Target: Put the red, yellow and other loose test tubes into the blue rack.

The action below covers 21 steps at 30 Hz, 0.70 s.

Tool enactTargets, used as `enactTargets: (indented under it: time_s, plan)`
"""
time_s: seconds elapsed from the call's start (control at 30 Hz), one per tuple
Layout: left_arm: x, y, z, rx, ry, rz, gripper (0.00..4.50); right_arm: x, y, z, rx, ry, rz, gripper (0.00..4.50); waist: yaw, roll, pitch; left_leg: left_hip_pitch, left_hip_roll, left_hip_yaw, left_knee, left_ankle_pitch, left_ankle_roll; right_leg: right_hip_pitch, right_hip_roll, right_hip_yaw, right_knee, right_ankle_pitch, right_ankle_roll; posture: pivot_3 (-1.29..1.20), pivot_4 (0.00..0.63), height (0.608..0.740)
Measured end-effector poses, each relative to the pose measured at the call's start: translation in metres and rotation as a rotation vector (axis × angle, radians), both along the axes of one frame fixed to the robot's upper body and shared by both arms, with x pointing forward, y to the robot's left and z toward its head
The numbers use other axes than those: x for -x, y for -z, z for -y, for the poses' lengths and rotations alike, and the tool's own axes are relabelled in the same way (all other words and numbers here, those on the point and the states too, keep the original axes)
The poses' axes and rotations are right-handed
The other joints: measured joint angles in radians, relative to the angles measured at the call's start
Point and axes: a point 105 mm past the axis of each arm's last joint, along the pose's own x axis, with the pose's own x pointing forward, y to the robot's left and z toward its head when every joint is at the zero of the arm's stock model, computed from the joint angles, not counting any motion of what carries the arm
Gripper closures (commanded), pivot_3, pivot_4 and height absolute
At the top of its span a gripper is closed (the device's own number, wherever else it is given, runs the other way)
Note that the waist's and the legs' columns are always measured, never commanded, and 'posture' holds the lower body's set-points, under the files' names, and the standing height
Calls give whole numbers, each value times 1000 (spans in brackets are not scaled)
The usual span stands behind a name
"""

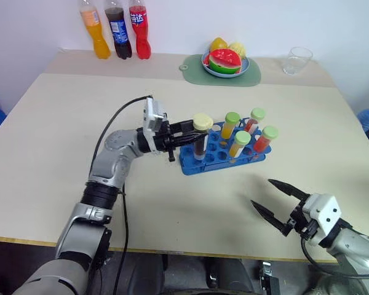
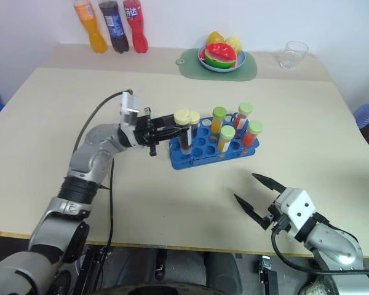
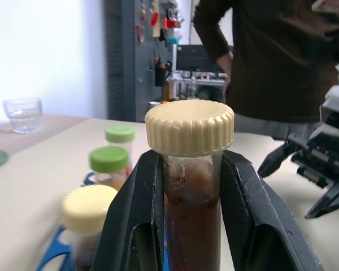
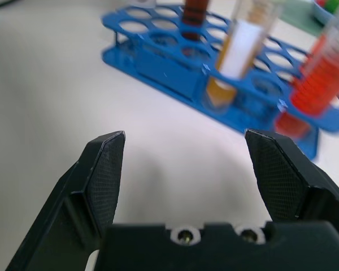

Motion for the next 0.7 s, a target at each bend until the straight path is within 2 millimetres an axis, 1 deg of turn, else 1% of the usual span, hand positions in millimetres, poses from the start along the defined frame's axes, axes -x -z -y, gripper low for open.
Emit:
enactTargets:
  time_s: [0.07, 0.2, 0.27, 0.43, 0.7]
  plan:
    - [-1, 3, 3, -2, 0, 7, 3690, 5, -1, 4, 0, 28, 0, 755, 0, 0, 0, 0, 0, 0, 0, 0, 0, 0, 0, 0, 0, 0, 0, 0, 150, 740]
    - [-10, 13, 7, -27, -29, 4, 3690, 15, 2, 9, 8, 62, -22, 755, 1, 0, 0, 0, 0, 0, 0, 0, 0, 0, 0, 0, 0, 0, 0, 0, 150, 740]
    - [-13, 14, 12, -31, -39, 23, 3690, 18, 4, 11, 5, 79, -30, 755, 1, 0, 0, 0, 0, 0, 0, 0, 0, 0, 0, 0, 0, 0, 0, 0, 150, 740]
    - [-16, 16, 21, -29, -50, 66, 3690, 19, -3, 7, 1, 79, 2, 755, 1, 0, 0, 0, 0, 0, 0, 0, 1, 0, 0, 0, 0, 0, 0, 0, 150, 740]
    - [-12, 18, 26, -30, -17, 75, 3690, 20, -4, 8, 4, 90, 6, 755, 2, 0, 0, 0, 0, 0, 0, 0, 1, 1, 0, 0, 0, 0, 0, 0, 150, 740]
